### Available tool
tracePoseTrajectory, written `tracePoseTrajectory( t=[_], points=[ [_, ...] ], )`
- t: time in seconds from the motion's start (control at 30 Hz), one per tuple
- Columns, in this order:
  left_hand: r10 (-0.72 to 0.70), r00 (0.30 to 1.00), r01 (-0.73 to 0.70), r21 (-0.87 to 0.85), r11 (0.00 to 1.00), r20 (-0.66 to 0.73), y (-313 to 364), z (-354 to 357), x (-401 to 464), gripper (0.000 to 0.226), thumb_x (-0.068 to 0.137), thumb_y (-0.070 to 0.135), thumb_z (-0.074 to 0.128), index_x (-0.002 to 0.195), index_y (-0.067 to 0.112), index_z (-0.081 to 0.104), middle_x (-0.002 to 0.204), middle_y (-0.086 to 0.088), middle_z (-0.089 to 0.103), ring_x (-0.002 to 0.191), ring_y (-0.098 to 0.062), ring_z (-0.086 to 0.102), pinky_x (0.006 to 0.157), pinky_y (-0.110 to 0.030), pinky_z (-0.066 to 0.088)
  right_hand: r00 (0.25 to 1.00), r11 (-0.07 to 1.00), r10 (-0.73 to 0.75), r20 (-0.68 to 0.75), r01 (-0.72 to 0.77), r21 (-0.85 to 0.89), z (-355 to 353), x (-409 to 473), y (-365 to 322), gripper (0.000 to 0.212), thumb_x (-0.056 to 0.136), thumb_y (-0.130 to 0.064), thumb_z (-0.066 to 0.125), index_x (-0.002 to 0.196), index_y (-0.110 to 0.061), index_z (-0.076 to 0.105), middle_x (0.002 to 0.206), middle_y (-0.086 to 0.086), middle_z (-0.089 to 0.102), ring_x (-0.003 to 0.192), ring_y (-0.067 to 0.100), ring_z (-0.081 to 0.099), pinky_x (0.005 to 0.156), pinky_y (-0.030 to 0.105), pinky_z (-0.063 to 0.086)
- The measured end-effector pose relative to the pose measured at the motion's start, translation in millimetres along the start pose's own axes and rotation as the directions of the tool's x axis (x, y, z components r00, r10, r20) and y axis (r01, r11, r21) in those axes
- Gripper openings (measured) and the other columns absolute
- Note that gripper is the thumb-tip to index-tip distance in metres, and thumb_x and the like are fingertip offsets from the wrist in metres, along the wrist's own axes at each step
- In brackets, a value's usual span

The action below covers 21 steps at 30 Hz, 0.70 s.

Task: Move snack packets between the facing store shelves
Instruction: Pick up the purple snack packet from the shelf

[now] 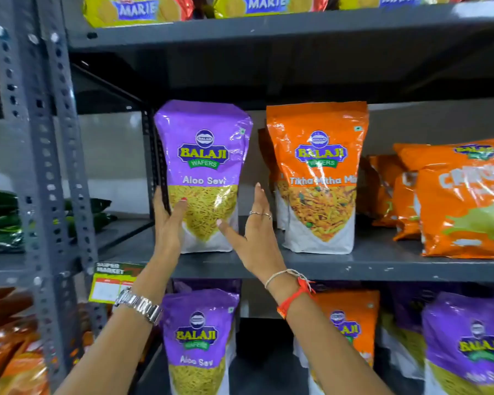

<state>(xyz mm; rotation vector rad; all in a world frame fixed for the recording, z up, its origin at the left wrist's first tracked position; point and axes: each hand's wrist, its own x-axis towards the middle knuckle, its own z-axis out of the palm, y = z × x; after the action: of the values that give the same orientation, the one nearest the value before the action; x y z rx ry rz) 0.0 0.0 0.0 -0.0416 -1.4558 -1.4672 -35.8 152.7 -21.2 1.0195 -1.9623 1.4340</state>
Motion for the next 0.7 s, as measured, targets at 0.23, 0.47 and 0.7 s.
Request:
tracePoseTrajectory(
  t=[0.23,0.47,0.7],
  points=[
    [-0.35,0.926,0.368,-0.14,0.919,0.139,-18,-14,20,0.069,0.074,0.048,0.061,0.132,0.013,0.047,0.135,-0.014,0.055,0.121,-0.03,0.054,0.109,-0.048,0.039,0.935,0.909,0.29,0.206,-0.336,0.245,33,27,3,0.102,0.064,-0.017,0.085,0.137,-0.011,0.015,0.135,0.009,0.045,0.132,0.024,0.042,0.11,0.032,0.034],
    [-0.302,0.938,0.323,-0.113,0.94,0.17,-19,-21,16,0.086,0.064,0.057,0.069,0.134,0.014,0.045,0.137,-0.012,0.054,0.124,-0.03,0.052,0.109,-0.052,0.036,0.936,0.919,0.284,0.207,-0.327,0.218,27,26,1,0.086,0.064,-0.02,0.086,0.128,-0.013,0.03,0.127,0.007,0.057,0.124,0.027,0.051,0.107,0.04,0.04],
    [-0.266,0.959,0.273,-0.071,0.959,0.098,18,-12,-29,0.045,0.087,0.036,0.056,0.121,0.008,0.049,0.121,-0.01,0.062,0.112,-0.025,0.058,0.104,-0.046,0.043,0.953,0.921,0.205,0.224,-0.265,0.285,4,4,-1,0.094,0.058,-0.03,0.088,0.131,-0.019,0.032,0.125,0.001,0.057,0.125,0.025,0.051,0.109,0.047,0.039]
  ],
)
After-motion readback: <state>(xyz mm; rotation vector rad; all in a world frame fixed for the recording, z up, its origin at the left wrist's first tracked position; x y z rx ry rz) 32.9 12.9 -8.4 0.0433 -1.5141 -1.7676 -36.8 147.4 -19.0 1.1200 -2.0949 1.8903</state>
